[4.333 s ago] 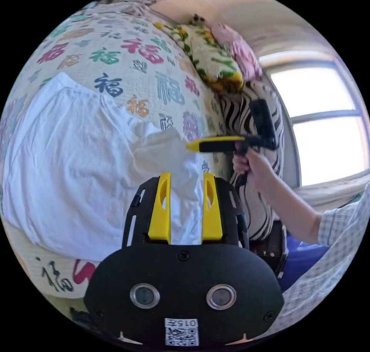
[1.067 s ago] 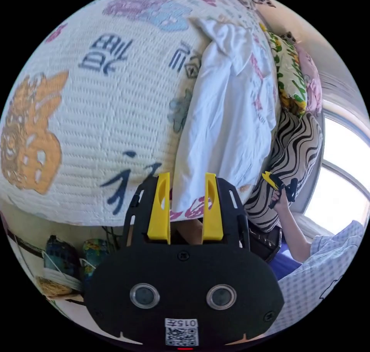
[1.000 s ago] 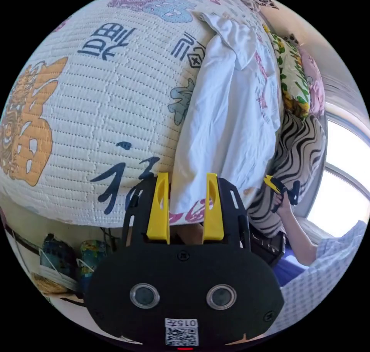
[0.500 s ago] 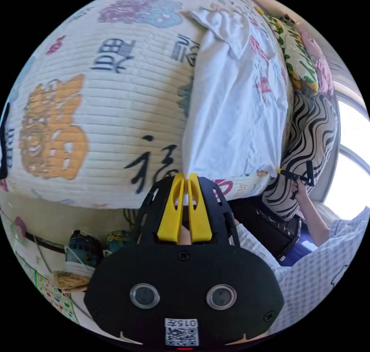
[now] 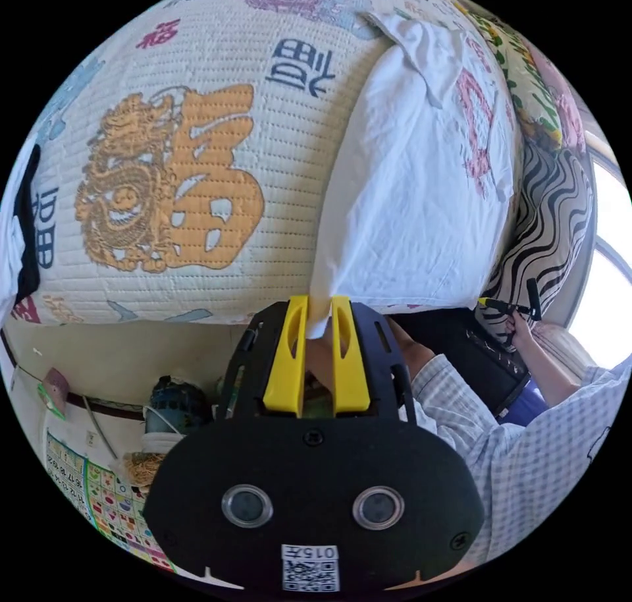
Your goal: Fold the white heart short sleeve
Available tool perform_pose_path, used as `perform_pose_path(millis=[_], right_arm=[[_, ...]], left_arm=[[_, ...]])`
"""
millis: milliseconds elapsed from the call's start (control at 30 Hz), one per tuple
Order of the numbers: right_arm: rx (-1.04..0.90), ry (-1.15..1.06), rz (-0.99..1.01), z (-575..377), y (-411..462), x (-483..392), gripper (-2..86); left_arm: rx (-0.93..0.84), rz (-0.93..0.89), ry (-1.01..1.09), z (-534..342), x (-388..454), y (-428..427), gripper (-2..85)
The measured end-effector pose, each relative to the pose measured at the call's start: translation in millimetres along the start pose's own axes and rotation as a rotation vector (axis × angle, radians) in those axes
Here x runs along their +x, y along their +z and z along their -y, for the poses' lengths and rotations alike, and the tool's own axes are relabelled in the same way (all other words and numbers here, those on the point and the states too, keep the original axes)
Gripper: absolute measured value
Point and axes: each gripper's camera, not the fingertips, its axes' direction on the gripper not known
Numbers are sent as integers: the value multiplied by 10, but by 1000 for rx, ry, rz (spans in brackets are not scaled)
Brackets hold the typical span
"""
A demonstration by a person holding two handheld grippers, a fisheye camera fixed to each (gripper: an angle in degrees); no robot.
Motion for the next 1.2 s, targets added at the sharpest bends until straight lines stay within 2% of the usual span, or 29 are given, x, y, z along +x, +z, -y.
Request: perform_pose_path(millis=[67,167,233,333,500,567,633,700,800,933,1067,1200], right_arm=[[69,30,-28,-51,-210,-41,61],[259,-31,-81,-52,-727,-349,80],[402,-169,-131,144,-1063,-817,90],[488,-363,-108,671,-1239,-1429,110],[318,-512,-154,1659,-1023,-2127,133],[270,-503,-272,1814,-964,-2209,107],[228,-556,-215,1818,-1071,-2131,40],[248,-545,-174,1768,-1267,-1937,11],[337,-477,-59,1673,-1796,-1414,4],[490,-225,-135,1621,-2364,-625,2],[502,-107,-134,1752,-2464,-256,6],[423,-63,-169,1982,-2308,-253,28]], left_arm=[[47,64,5,22,6,-278,76],[165,186,167,229,372,-782,100],[259,167,332,599,810,-1003,107],[319,146,470,1200,1342,-964,117],[190,243,514,1966,1771,-407,106],[180,302,514,2056,1773,-368,69],[140,215,578,2106,1657,-546,20],[142,140,554,2169,1454,-864,8],[291,76,441,2304,1039,-1648,-3],[473,121,220,2661,503,-2378,-6],[472,109,108,3013,278,-2400,-5],[351,233,31,3262,329,-2148,13]])
